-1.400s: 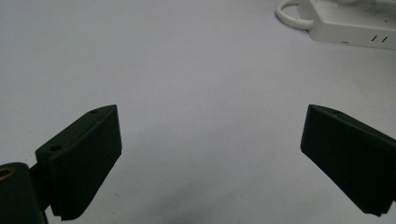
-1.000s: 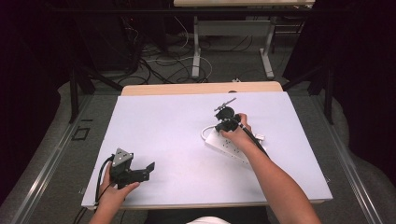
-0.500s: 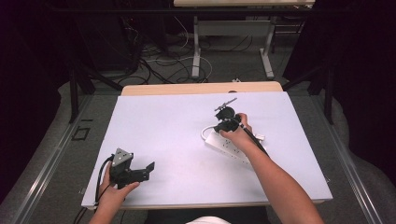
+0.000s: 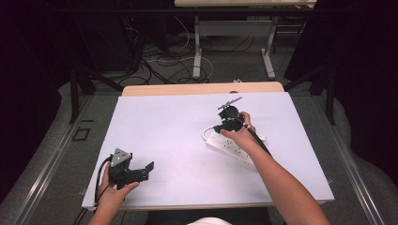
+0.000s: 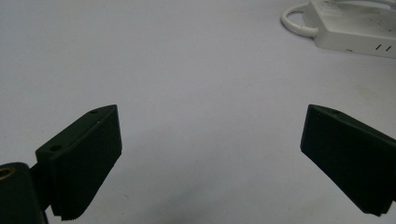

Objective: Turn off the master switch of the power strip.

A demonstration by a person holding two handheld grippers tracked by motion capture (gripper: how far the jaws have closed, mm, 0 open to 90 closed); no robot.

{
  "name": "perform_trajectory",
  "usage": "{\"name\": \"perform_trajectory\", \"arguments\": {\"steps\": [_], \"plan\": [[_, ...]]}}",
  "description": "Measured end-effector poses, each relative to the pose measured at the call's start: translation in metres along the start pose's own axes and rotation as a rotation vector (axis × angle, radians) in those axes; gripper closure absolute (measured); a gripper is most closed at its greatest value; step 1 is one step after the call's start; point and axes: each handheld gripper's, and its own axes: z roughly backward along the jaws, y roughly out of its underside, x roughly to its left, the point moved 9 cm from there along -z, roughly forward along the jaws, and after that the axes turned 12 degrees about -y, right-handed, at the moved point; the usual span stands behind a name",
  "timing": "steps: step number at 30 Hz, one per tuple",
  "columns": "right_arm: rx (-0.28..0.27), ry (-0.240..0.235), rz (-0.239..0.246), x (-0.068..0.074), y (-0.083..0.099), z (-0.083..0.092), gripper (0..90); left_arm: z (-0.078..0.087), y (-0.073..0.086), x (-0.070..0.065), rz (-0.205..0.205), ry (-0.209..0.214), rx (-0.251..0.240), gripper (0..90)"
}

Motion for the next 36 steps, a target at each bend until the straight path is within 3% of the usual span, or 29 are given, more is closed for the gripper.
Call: {"name": "perform_trajectory", "arguments": {"steps": [5,7,13,20,27,29,36], "plan": [[-0.006,-0.011,-0.052,-0.001,0.001,0.003,40.2,-0.001,0.000,0.000,0.001,0.000,-0.005,5.3],[-0.011,0.004,-0.035,-0.004,0.000,0.004,36.2,-0.001,-0.001,-0.001,0.001,0.000,-0.006,5.3],[-0.023,0.022,-0.075,-0.007,0.002,0.007,14.6,-0.001,-0.001,-0.001,0.002,0.003,-0.006,5.3],[-0.009,0.032,-0.070,-0.007,0.007,0.008,1.4,-0.001,-0.001,-0.001,-0.003,0.001,-0.003,5.3],[-0.004,0.054,-0.013,-0.005,0.010,0.013,0.0,-0.001,-0.001,-0.001,-0.005,0.001,-0.009,5.3],[-0.008,0.062,-0.028,-0.003,0.009,0.014,0.0,-0.002,-0.001,-0.001,-0.004,-0.003,-0.011,5.3],[-0.029,0.095,0.008,-0.001,0.007,0.021,0.0,-0.001,-0.001,-0.001,-0.005,0.002,-0.005,5.3]]}}
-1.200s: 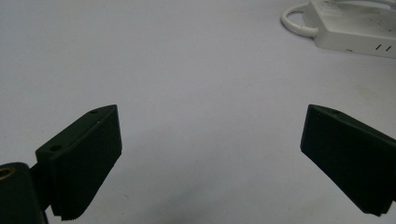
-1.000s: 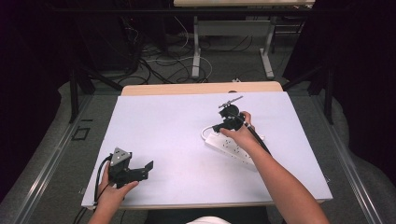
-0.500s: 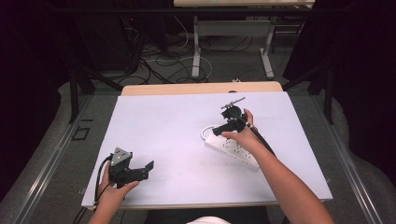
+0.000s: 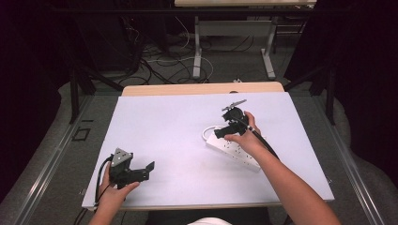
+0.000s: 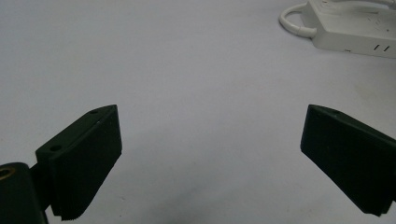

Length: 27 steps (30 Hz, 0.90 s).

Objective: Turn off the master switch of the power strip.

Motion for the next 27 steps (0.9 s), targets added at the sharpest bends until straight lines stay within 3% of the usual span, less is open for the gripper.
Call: {"name": "perform_trajectory", "arguments": {"steps": [16,27], "plan": [[0.003,-0.030,0.028,0.012,0.002,0.008,0.0,0.000,0.000,-0.001,0.006,0.006,0.002,5.3],[-0.009,-0.036,0.079,0.018,0.004,0.023,0.0,0.000,-0.001,-0.002,0.009,0.009,-0.004,5.3]]}}
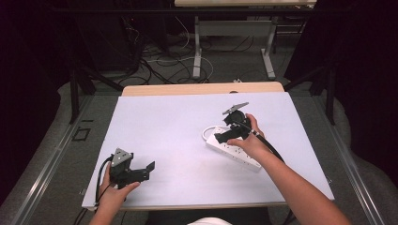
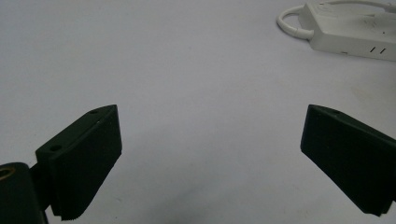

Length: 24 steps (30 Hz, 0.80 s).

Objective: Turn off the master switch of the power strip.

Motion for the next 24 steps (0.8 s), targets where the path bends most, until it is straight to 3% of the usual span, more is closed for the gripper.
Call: {"name": "perform_trajectory", "arguments": {"steps": [10,24], "plan": [[-0.041,0.005,0.021,0.003,0.003,0.022,0.0,0.000,0.000,-0.001,0.007,0.003,-0.001,5.3],[-0.110,0.008,0.000,0.001,0.019,0.053,0.0,0.001,0.000,0.000,0.011,0.001,0.000,5.3]]}}
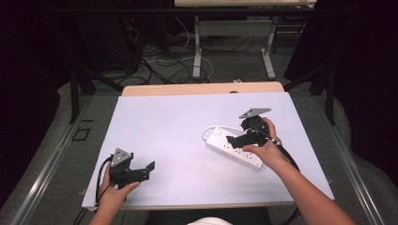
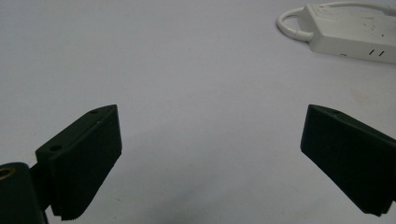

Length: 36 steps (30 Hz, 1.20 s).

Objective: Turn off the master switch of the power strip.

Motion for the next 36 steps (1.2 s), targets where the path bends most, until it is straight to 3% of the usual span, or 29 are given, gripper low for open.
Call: {"name": "perform_trajectory", "arguments": {"steps": [14,36], "plan": [[-0.081,0.013,-0.022,-0.003,0.025,0.035,0.0,0.000,0.000,0.000,0.015,-0.004,-0.003,5.3],[-0.159,0.076,-0.093,-0.026,0.078,0.078,0.0,0.000,-0.001,0.001,0.016,-0.010,-0.008,5.3]]}}
